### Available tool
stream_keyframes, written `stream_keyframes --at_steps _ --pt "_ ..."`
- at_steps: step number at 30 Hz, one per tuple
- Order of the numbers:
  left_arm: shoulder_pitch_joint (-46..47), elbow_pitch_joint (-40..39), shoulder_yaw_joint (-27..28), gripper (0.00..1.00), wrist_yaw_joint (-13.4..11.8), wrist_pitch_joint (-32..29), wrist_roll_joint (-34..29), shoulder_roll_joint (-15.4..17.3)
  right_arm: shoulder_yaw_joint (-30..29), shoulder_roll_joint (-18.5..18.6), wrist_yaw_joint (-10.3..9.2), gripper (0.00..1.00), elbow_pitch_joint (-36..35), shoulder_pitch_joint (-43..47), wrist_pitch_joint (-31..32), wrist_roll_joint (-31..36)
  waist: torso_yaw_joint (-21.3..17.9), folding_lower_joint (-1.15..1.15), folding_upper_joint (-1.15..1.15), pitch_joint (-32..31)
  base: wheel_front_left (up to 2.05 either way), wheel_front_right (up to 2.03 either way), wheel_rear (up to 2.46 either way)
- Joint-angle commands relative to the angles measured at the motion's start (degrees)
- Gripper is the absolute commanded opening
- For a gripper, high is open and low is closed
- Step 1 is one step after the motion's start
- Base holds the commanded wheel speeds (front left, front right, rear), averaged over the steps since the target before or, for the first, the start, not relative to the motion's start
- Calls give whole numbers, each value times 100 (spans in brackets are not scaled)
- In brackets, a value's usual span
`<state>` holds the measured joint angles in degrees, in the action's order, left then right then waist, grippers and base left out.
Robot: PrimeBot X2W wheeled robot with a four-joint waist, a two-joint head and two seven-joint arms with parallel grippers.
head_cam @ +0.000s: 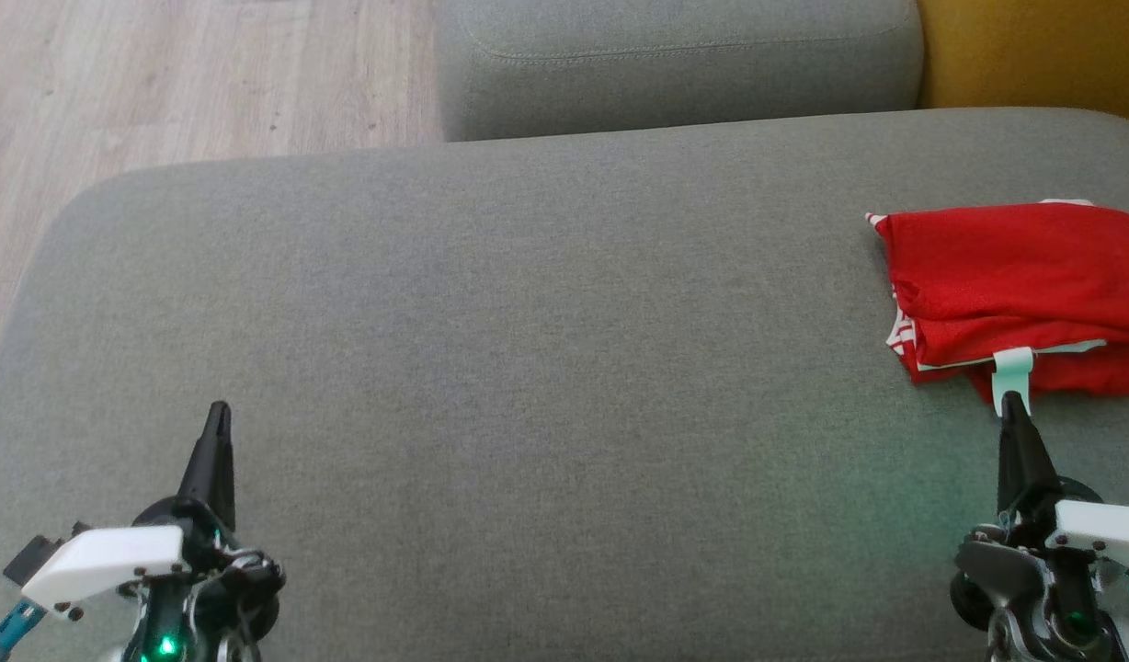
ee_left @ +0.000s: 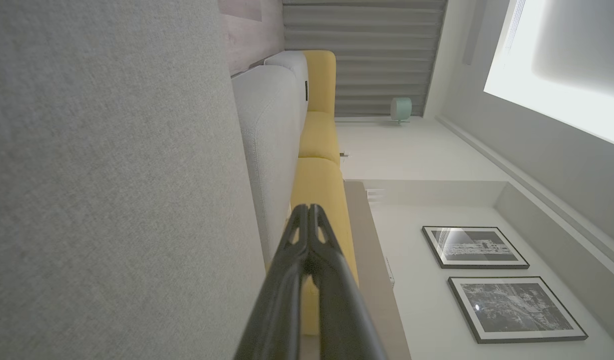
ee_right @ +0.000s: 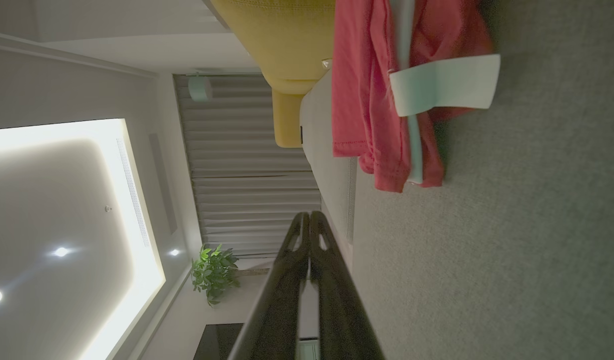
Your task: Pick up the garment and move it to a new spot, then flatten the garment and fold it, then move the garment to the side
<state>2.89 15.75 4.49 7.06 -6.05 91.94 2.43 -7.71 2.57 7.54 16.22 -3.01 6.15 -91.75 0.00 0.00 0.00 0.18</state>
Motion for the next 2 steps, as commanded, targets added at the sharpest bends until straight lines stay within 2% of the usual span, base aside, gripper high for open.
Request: stream_keyframes --at_steps 1,2 --pt "331 -169 203 0 43 -44 23 44 112 31 -5 0 -219 -318 39 -36 0 0 0 0 0 0 0" --pt "331 -169 203 0 43 -44 23 44 112 31 -5 0 -219 -318 39 -36 0 0 0 0 0 0 0"
